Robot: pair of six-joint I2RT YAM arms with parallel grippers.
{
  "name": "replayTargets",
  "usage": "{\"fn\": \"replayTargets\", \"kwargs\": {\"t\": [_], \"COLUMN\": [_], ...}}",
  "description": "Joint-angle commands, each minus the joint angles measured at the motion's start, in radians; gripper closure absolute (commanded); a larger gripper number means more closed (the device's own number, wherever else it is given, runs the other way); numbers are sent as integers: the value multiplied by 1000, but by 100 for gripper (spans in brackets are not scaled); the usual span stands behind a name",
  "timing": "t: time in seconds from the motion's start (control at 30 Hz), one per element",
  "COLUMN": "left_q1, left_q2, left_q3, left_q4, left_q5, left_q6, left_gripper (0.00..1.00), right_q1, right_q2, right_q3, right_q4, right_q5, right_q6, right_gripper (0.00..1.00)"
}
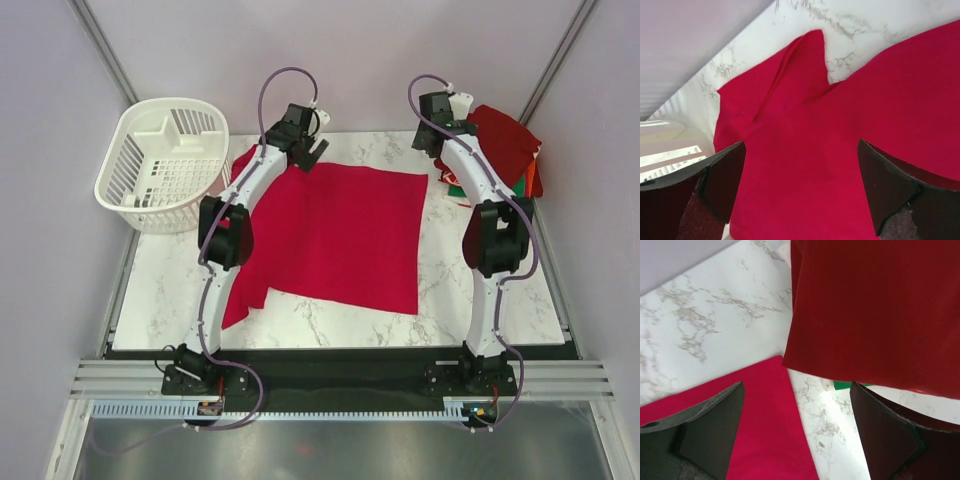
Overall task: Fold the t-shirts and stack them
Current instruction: Flatten the tshirt out
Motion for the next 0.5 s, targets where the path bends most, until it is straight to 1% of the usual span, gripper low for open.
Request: {"fn": "replayTargets", "kwargs": {"t": [0.0,0.07,0.1,0.13,0.17,0.2,0.23,0.27,0.3,0.33,0.37,0.4,0.43,0.47], "left_q1": [-35,-36,-38,-39,-44,-46,-47,-47,-47,-46,-44,-44,-41,-35], "left_q2": [-244,-295,-321,-382,-415,-449,-525,-561,-600,-672,-715,-752,-788,-864], "left_q3": [8,-25,-71,-104,-139,-227,-275,-324,-430,-485,-545,-658,-712,-762], "left_q4": [101,100,98,98,94,86,77,65,37,28,19,5,2,-1], "left_q5": [-31,-51,-59,-85,-93,-96,-90,-85,-82,-79,-78,-73,-46,-26], "left_q6": [-83,-104,-130,-147,-161,-202,-227,-253,-302,-325,-357,-397,-422,-469], "left_gripper": [0,0,0,0,0,1,1,2,2,3,3,4,5,5], "right_q1": [17,24,29,38,44,47,58,64,72,96,115,133,173,195], "right_q2": [-200,-265,-286,-312,-366,-397,-429,-489,-516,-541,-579,-595,-609,-622], "right_q3": [-37,-80,-134,-169,-211,-314,-376,-442,-573,-632,-684,-785,-832,-870], "right_q4": [73,89,98,106,116,150,176,201,266,294,316,372,402,426], "right_q5": [-11,-75,-107,-159,-207,-257,-314,-451,-523,-586,-702,-756,-802,-866], "right_q6": [15,16,16,16,24,32,38,49,58,73,82,95,121,136], "right_gripper": [6,6,6,6,6,6,7,7,7,8,8,9,10,11]}}
